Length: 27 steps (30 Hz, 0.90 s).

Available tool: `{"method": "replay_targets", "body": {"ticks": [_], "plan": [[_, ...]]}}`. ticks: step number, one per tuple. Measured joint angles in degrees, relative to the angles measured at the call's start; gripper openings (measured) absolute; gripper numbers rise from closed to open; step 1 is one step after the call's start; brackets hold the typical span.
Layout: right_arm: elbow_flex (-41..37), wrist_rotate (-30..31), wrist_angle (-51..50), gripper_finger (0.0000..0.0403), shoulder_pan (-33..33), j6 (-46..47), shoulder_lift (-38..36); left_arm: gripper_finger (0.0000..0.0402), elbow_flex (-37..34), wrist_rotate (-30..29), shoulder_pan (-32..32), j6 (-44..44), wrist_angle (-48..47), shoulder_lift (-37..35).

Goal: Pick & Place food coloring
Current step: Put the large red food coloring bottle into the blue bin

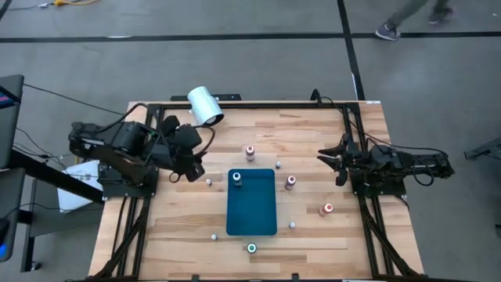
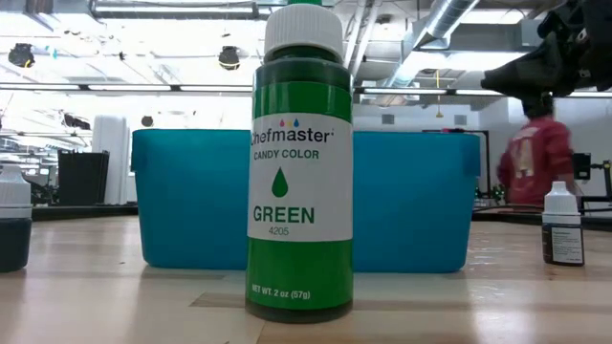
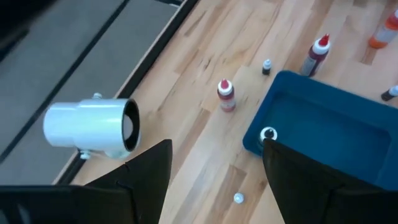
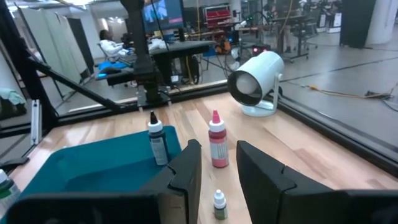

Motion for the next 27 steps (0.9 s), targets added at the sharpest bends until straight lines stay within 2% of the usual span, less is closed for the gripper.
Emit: {"method": "replay_targets", "body": {"ticks": [10,15,20,27], "plan": [[0.0,-0.26,-0.05,0.0093,0.0,1.55,2.3,0.0242,-22.13,1.77,-0.02,-0.65,19.05,-12.04],[0.0,-4.19,0.1,0.0093,0.09,1.95,4.83,0.0242,-32.63,2.19,0.02,-2.62,25.34,-18.24],[0.27,-4.93,2.72,0.0093,0.09,1.72,9.26,0.0242,-41.96,2.62,0.02,-2.68,33.66,-23.41],[6.43,-7.72,2.01,0.0093,0.11,1.42,19.02,0.0242,-53.19,3.66,0.02,-1.51,42.6,-30.27]]}}
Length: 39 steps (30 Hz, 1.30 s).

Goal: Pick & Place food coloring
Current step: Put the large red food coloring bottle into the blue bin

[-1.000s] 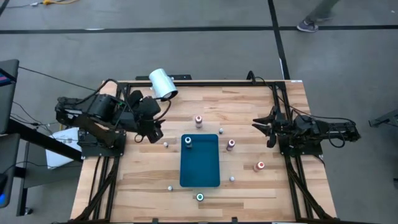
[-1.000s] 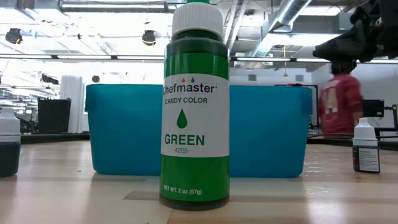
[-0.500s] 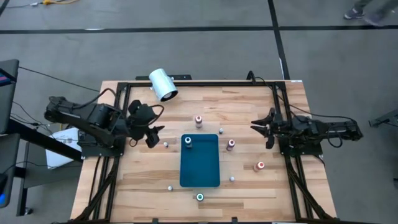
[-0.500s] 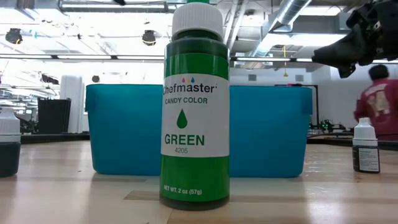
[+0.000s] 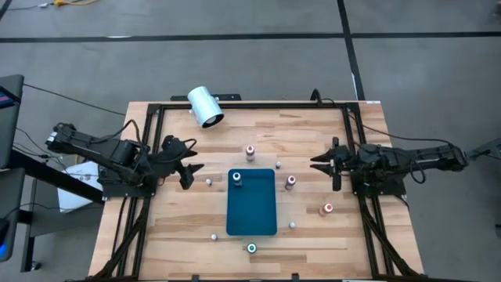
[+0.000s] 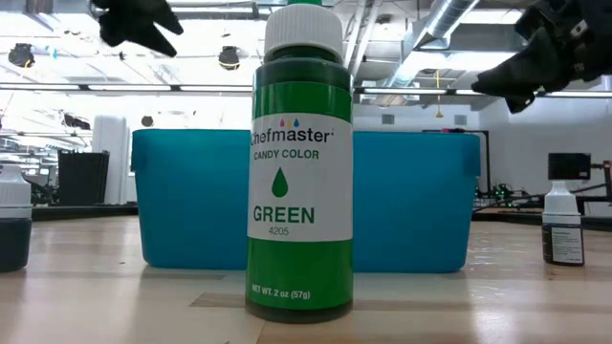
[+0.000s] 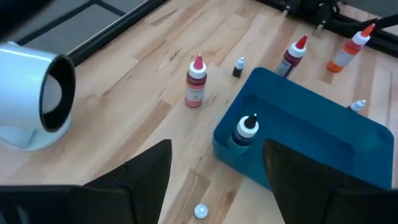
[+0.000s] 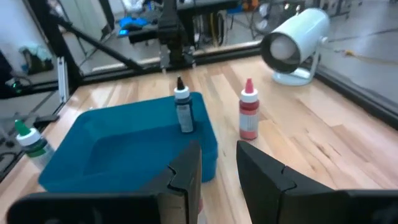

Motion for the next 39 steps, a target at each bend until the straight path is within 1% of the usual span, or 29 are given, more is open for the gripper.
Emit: {"method": "replay_targets", "body": {"ticks": [6,10,15,18,21,26,29,36,39], "plan": [[7.07,-2.3,-6.56,0.0093,0.0,-0.04,8.6,0.0242,-9.61,-0.15,0.0,-0.04,6.71,-6.99],[10.97,-3.11,-7.78,0.0093,0.02,-1.08,13.87,0.0242,-16.09,-0.23,0.0,0.01,12.0,-11.83],[15.5,-6.24,-7.86,0.0093,0.0,-1.44,18.59,0.0242,-23.48,-0.14,-0.02,1.25,18.54,-17.34],[18.7,-8.85,-11.09,0.0093,0.15,-1.47,21.38,0.0242,-27.34,-0.18,-0.02,2.29,22.23,-20.37],[22.43,-9.15,-15.76,0.0093,1.36,-1.44,24.08,0.0242,-30.45,-0.23,-0.02,3.62,25.37,-22.97],[28.67,-9.09,-22.92,0.0093,3.73,-1.3,28.57,0.0242,-33.63,-0.38,0.0,5.09,25.92,-26.48],[31.37,-9.01,-24.82,0.0093,4.86,0.93,30.59,0.0242,-35.23,-0.36,-0.02,6.09,25.73,-28.28],[35.16,-9.26,-28.16,0.0093,6.38,7.44,33.13,0.0242,-36.25,-0.35,-0.02,10.09,26.27,-31.64],[35.98,-11.07,-29.55,0.0093,6.38,9.62,34.03,0.0242,-37.61,0.02,0.0,11.67,28.8,-33.54]]}}
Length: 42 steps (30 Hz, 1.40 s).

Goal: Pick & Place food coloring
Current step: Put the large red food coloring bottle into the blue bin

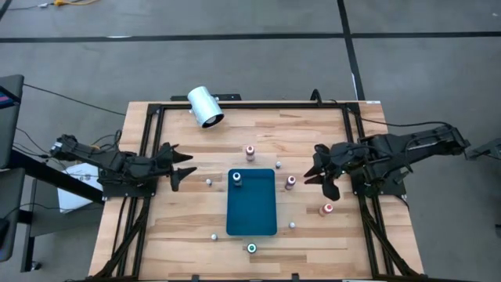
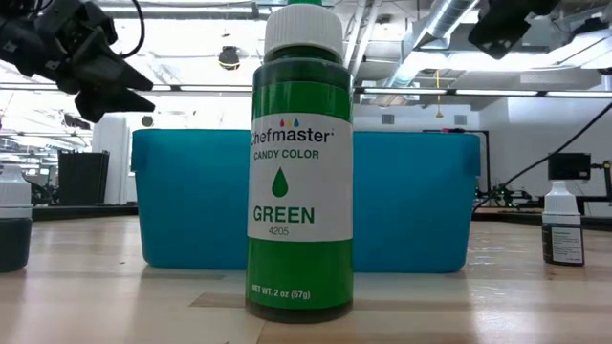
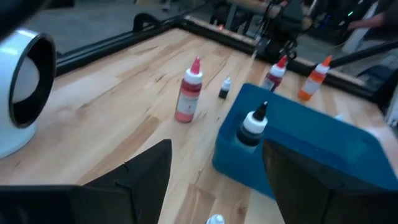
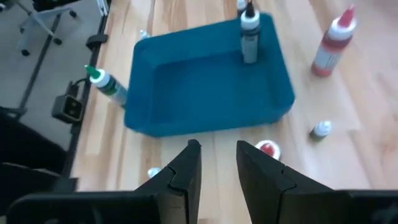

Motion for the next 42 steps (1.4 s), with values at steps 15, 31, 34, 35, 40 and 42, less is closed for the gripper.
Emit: {"method": "replay_targets", "body": {"ticks": [15,31,34,35,40,42], "plan": [[1.1,-4.25,-3.33,0.0093,-0.13,10.86,3.61,0.0209,-5.87,2.49,-0.02,1.1,4.28,-8.75],[1.17,-3.7,-1.07,0.0093,-0.11,7.51,3.48,0.0209,-6.22,-0.55,0.0,2.1,-1.87,-10.35],[1.15,-3.7,-0.71,0.0093,-0.11,7.42,3.48,0.0209,-6.22,-0.55,0.0,2.1,-2.08,-10.35],[1.15,-3.7,-0.66,0.0093,-0.11,7.4,3.48,0.0209,-6.22,-0.55,0.0,2.09,-2.17,-10.35],[1.13,-3.63,-0.7,0.0093,-0.4,7.41,3.49,0.0209,-6.22,-0.44,0.0,1.89,-2.24,-10.35],[1.14,-3.61,-1.14,0.0093,-0.7,8.54,4.0,0.0209,-6.22,-0.42,-0.01,1.87,-2.24,-10.35]]}}
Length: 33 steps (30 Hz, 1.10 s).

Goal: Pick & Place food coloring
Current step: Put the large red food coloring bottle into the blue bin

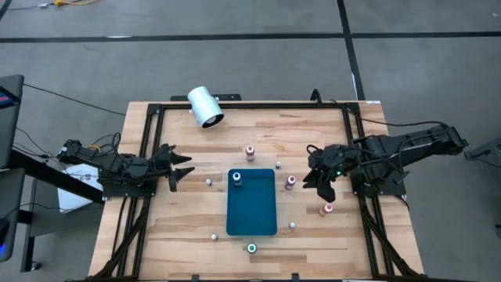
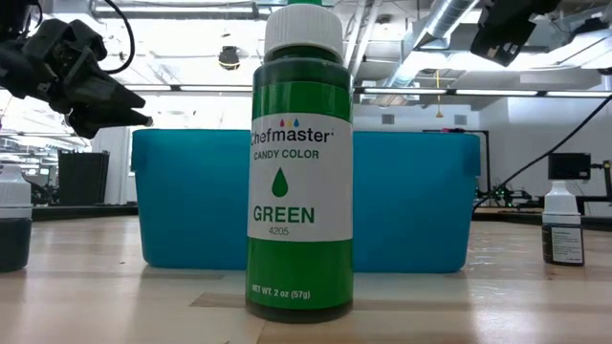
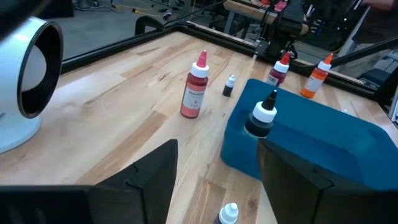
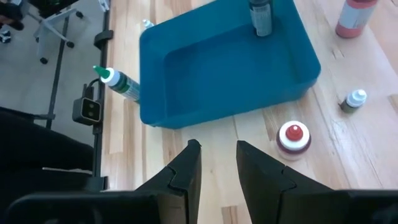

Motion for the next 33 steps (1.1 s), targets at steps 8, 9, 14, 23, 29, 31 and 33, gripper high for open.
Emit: {"method": "replay_targets", "body": {"ticks": [8,9,14,23,29,31,33], "plan": [[-0.1,0.11,-0.32,0.0109,-1.39,1.56,1.44,0.0209,0.0,0.02,0.01,-1.01,-0.08,0.0],[-0.09,0.08,0.41,0.0111,-1.37,1.5,1.41,0.0209,0.0,0.03,0.01,-1.02,-0.12,0.0],[-0.07,-0.07,2.03,0.0122,-1.39,1.45,1.3,0.0209,0.0,0.04,0.01,-1.16,-0.13,0.0],[-0.07,-0.08,3.38,0.0162,-1.39,1.83,1.34,0.0209,0.0,0.07,0.01,-1.26,-0.13,0.0],[-0.05,0.13,3.29,0.0213,-1.38,1.83,2.14,0.0209,0.0,0.22,-0.01,-1.8,-0.58,0.0],[-0.05,0.17,2.98,0.0239,-1.39,1.83,2.59,0.0209,0.0,0.22,-0.01,-2.42,-1.41,0.0],[-0.01,0.16,2.91,0.0262,-1.39,1.83,3.51,0.0209,0.0,0.23,0.01,-2.92,-1.92,0.02]]}}
